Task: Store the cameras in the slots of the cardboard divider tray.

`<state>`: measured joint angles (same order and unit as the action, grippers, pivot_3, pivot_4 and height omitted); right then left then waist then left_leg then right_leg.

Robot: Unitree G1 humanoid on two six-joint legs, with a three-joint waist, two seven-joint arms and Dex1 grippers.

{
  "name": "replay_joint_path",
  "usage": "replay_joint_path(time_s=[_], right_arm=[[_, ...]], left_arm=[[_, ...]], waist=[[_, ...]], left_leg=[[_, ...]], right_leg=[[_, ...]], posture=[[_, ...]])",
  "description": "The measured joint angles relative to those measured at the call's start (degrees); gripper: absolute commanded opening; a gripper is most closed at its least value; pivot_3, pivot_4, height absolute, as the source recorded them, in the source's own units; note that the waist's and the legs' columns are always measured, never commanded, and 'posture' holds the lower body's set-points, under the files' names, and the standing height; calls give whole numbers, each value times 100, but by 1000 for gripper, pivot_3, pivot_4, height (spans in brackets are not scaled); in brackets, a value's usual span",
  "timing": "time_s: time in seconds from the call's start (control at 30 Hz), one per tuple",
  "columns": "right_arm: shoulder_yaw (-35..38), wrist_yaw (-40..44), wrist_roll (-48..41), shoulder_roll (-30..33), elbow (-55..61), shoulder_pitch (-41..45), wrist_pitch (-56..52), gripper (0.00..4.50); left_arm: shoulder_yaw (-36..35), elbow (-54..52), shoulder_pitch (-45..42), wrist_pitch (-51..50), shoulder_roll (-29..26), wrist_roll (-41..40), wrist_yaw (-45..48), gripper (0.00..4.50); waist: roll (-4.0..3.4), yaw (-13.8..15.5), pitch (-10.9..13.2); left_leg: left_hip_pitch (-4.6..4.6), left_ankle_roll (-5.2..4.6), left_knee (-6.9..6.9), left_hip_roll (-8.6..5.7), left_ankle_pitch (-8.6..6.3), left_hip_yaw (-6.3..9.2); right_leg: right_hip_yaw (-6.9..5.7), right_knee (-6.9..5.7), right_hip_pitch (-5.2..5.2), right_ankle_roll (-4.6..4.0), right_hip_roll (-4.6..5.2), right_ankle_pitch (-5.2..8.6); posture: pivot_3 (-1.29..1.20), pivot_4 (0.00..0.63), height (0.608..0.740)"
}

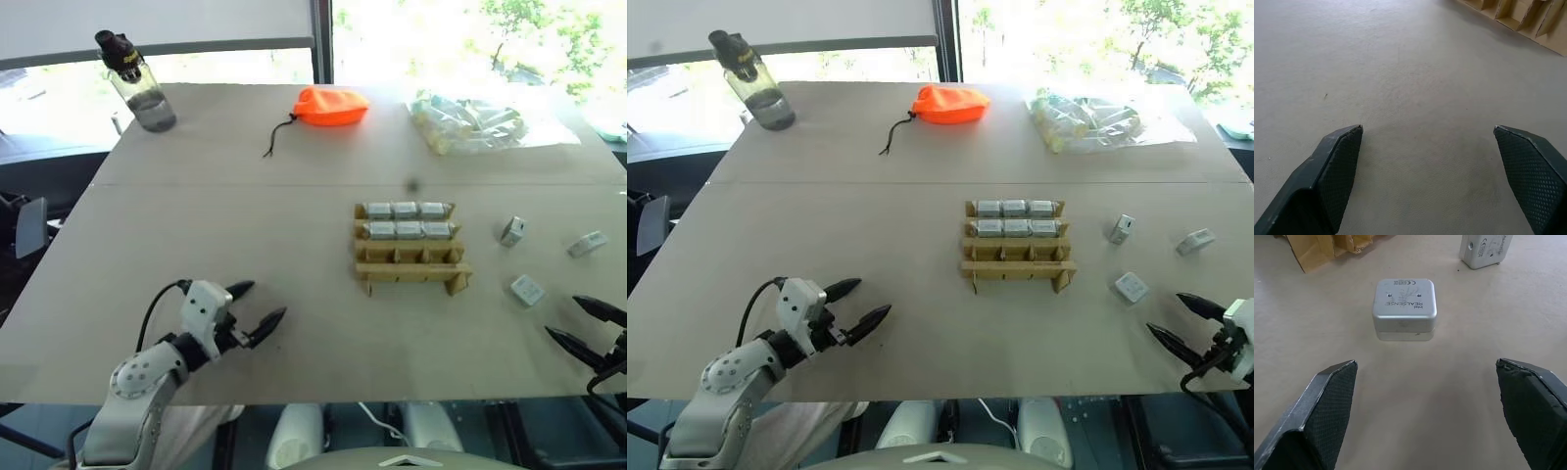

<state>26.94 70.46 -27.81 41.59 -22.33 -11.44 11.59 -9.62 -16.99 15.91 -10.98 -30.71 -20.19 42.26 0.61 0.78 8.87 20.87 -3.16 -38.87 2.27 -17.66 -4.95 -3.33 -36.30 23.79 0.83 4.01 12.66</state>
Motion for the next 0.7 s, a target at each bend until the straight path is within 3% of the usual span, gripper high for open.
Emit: replay_joint_path(time_s=[0.23,0.4,0.57,0.7], right_arm=[[-261,-398,218,-21,116,208,-243,4500],[-385,-611,192,-108,580,231,-654,4500],[-421,-707,192,-147,850,225,-775,4500],[-456,-737,191,-214,1012,216,-782,4500]], left_arm=[[60,27,-227,248,-298,19,462,4450],[57,-262,-335,254,-926,-619,1558,4450],[-27,-324,-1086,-74,-1683,-1737,2906,4450],[-144,-428,-1610,-142,-2010,-2059,3577,4450]], waist=[[0,5,0],[-2,2,2],[-2,12,5],[-20,-10,6]], left_leg=[[2,0,0,0,0,5],[8,1,0,2,0,5],[17,3,-8,-2,2,17],[11,9,-10,-3,5,0]], right_leg=[[-5,-1,1,0,-1,0],[-8,3,2,0,0,0],[-27,1,1,0,-19,0],[-24,2,0,23,-30,-11]], posture=[[0,150,740],[0,150,740],[0,150,740],[0,150,740]])
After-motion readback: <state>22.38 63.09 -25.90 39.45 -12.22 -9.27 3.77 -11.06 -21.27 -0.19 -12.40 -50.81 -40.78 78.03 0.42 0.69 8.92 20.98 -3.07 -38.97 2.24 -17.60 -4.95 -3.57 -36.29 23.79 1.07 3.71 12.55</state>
